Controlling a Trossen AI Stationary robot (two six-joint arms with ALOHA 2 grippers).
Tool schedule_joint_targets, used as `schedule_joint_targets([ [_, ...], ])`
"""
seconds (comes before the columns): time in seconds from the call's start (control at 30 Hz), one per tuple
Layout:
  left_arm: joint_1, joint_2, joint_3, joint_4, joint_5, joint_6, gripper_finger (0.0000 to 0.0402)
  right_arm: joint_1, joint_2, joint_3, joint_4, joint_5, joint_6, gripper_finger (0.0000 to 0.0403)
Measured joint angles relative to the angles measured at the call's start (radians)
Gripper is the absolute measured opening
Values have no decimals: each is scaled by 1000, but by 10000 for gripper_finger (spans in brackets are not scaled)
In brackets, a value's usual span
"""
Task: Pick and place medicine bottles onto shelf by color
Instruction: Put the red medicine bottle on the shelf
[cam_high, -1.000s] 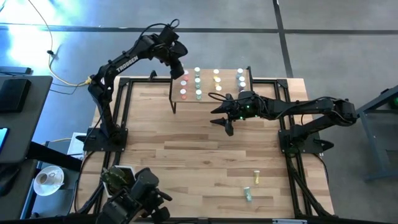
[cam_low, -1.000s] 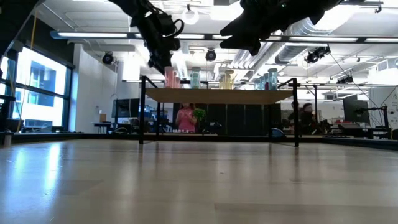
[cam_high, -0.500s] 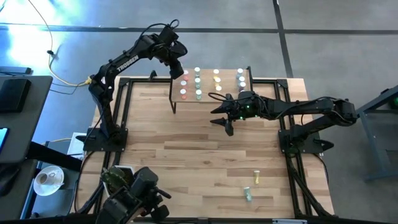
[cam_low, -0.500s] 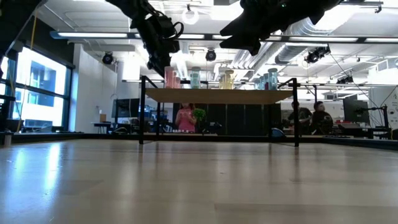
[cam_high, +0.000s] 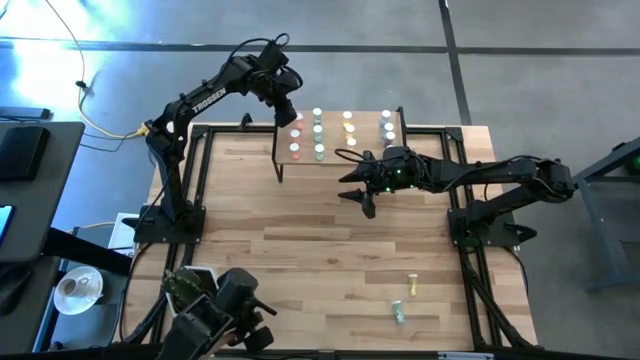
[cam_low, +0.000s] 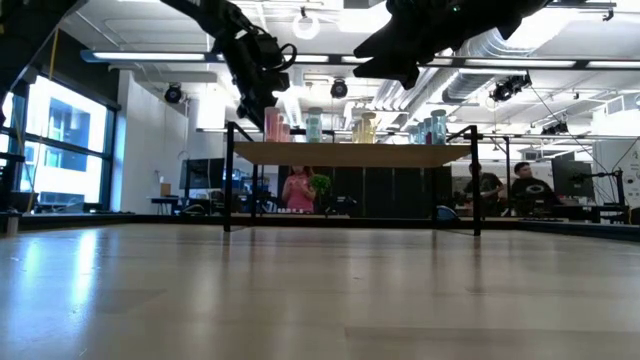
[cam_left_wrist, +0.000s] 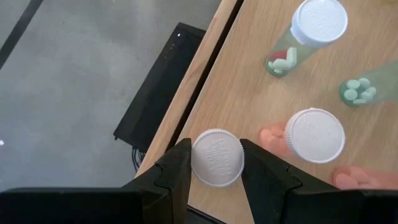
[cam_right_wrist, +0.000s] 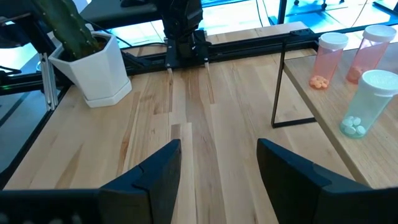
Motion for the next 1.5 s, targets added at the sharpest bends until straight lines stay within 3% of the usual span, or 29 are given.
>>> schedule_joint_targets([
  [0.27, 0, -1, -1, -2, -7, 3, 122, 0, 0, 0, 0, 0, 0, 201],
  [0.83, 0, 4, -5, -8, -15, 18, 212, 0, 0, 0, 0, 0, 0, 201],
  [1.07, 0, 4, -5, -7, -86, 28, 214, 0, 0, 0, 0, 0, 0, 201],
  [1.5, 0, 2, -4, -6, -79, 44, 204, 0, 0, 0, 0, 0, 0, 201],
])
